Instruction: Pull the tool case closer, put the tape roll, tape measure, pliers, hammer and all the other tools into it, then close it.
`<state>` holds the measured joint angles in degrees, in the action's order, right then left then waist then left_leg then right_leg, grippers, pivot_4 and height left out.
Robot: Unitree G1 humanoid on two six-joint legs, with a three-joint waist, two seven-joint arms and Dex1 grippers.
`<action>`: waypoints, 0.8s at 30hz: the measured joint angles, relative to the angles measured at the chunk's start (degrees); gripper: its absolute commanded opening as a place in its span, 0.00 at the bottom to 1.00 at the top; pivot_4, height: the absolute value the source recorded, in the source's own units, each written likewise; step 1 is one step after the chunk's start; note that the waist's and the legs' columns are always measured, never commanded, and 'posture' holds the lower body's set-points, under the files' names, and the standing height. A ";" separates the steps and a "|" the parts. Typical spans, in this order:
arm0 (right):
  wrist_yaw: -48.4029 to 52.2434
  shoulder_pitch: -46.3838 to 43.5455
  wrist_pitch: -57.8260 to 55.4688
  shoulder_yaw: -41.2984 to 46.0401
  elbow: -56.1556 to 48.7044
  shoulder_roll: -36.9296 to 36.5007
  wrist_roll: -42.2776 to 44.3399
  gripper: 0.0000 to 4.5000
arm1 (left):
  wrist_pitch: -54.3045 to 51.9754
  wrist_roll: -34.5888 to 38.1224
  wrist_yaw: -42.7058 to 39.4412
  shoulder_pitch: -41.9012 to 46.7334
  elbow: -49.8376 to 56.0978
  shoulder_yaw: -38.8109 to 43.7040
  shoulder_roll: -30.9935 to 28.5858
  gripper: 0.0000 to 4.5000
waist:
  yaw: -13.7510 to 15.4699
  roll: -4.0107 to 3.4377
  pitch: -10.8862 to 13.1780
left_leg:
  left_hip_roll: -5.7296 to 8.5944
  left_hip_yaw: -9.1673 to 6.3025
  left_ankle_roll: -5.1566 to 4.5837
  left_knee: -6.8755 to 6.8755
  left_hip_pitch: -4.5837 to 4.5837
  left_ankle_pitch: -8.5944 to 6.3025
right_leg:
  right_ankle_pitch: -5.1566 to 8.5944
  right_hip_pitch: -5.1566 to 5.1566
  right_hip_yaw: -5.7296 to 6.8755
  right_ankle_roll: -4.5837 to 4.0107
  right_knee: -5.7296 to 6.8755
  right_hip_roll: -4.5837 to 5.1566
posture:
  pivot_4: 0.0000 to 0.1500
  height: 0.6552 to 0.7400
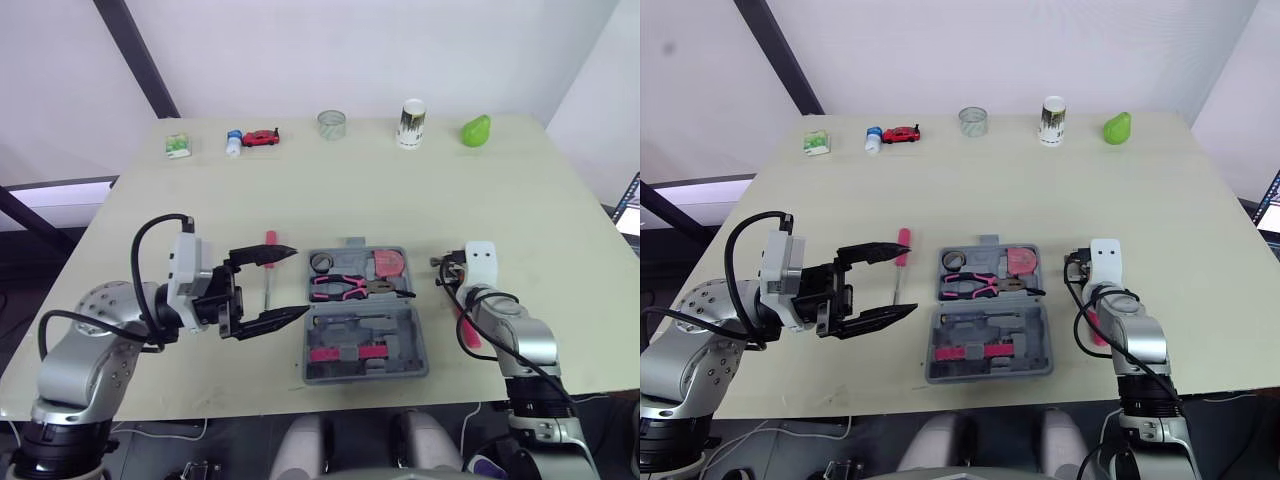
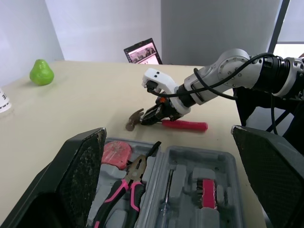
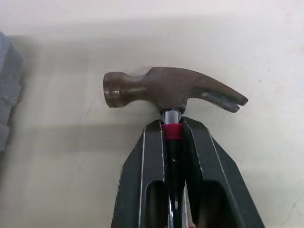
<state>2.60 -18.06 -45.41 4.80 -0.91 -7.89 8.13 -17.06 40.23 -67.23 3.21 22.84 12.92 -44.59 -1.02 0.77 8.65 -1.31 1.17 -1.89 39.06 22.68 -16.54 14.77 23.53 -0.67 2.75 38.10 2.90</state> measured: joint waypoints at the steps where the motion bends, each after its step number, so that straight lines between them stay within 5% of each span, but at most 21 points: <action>1: 0.10 0.05 0.26 -0.02 0.06 -0.06 -0.04 0.00 | -0.02 0.12 -0.08 0.00 0.00 0.00 0.00 1.00 | 0.00 0.00 0.00 | 0.00 0.00 0.00 0.00 0.00 0.00 | 0.00 0.00 0.00 0.00 0.00 0.00 | 1.00 1.00; 17: 4.33 15.22 -8.32 -0.09 -19.63 -4.29 1.89 0.00 | -0.01 1.03 -7.78 1.79 0.61 -4.68 -0.46 1.00 | 0.21 -0.02 0.01 | -0.01 -0.03 -0.01 -0.01 0.03 -0.01 | 0.01 0.00 0.03 0.00 -0.04 -0.03 | 1.00 1.00; 24: 2.34 22.39 -14.87 0.85 -29.90 0.71 3.91 0.00 | -0.39 1.24 -10.21 6.15 1.08 -8.24 -0.28 1.00 | 0.13 -0.02 0.01 | -0.01 -0.03 -0.01 -0.01 0.02 -0.01 | 0.01 -0.01 0.01 0.01 -0.04 -0.08 | 1.00 1.00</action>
<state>4.94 4.33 -60.29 5.65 -30.81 -7.18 12.04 -17.45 41.47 -77.44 9.36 23.92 4.68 -44.86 -0.89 0.76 8.66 -1.32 1.14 -1.90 39.06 22.70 -16.55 14.78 23.52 -0.66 2.76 38.06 2.82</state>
